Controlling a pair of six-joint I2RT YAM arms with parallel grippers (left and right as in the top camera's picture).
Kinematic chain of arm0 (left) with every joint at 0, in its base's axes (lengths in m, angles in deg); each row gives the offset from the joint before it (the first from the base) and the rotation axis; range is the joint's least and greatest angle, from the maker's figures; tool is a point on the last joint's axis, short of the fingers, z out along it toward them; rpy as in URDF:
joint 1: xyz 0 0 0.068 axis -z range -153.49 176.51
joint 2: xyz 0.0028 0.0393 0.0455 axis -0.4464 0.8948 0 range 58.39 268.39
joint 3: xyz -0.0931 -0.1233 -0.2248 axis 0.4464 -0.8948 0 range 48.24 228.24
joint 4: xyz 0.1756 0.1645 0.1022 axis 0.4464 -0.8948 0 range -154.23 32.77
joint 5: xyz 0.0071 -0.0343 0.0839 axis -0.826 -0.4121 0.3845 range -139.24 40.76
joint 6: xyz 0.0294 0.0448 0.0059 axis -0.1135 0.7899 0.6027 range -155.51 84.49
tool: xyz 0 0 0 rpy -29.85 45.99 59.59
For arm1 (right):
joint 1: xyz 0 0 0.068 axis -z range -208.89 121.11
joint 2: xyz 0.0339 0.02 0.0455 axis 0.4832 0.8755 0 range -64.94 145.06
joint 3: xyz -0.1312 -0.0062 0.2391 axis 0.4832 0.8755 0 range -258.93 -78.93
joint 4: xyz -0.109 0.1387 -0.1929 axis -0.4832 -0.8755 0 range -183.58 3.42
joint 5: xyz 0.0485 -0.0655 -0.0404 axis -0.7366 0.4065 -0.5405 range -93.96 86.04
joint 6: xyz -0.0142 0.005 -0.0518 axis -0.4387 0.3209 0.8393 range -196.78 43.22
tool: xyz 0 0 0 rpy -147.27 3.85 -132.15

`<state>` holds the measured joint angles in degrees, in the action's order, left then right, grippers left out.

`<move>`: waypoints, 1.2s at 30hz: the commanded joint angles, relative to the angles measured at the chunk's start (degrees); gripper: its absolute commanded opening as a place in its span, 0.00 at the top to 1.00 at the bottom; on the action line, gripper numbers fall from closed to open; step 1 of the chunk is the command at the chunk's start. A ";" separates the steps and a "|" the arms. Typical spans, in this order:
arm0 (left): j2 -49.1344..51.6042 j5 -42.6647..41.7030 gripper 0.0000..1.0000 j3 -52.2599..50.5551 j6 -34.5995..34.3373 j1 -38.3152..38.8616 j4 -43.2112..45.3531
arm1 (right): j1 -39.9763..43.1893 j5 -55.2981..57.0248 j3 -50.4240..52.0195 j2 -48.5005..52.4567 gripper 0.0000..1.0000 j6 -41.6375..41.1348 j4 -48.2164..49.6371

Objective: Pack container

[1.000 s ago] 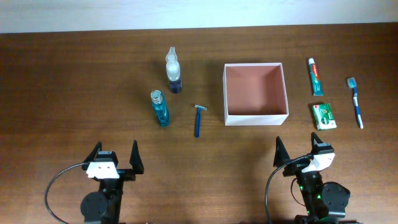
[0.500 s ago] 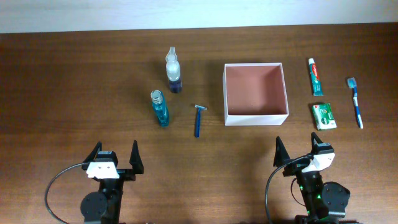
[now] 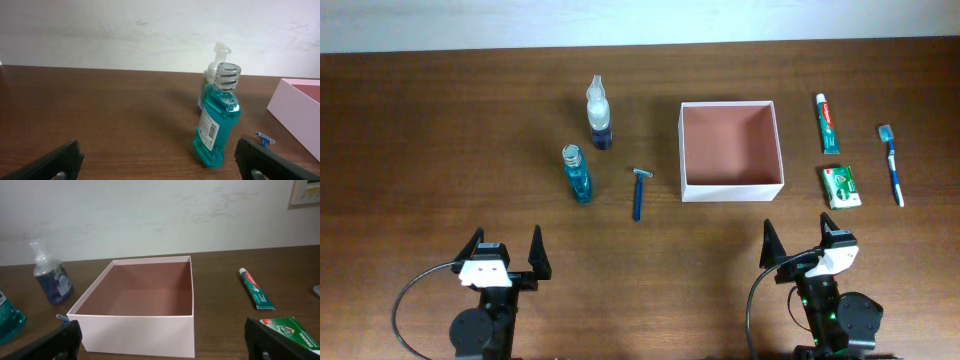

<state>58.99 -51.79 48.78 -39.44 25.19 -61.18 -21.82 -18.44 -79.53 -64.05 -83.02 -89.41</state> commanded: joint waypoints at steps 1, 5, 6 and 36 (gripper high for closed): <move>-0.31 0.83 0.01 -0.02 0.94 -0.35 -0.66 | -0.31 -0.11 0.28 -0.63 0.01 -0.17 -0.35; -0.31 0.83 0.01 -0.02 0.96 -0.35 -0.66 | -0.31 -0.11 0.28 -0.63 0.01 -0.17 -0.35; -0.31 0.83 0.01 -0.02 0.94 -0.35 -0.66 | -0.31 -0.11 0.28 -0.63 0.01 -0.17 -0.35; -0.31 -5.20 0.01 0.07 -0.02 -0.35 11.28 | -0.31 -0.11 0.28 -0.63 0.01 -0.17 -0.35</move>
<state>59.02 -52.82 48.78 -39.46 25.19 -55.21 -21.82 -18.44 -79.53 -64.05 -82.98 -89.43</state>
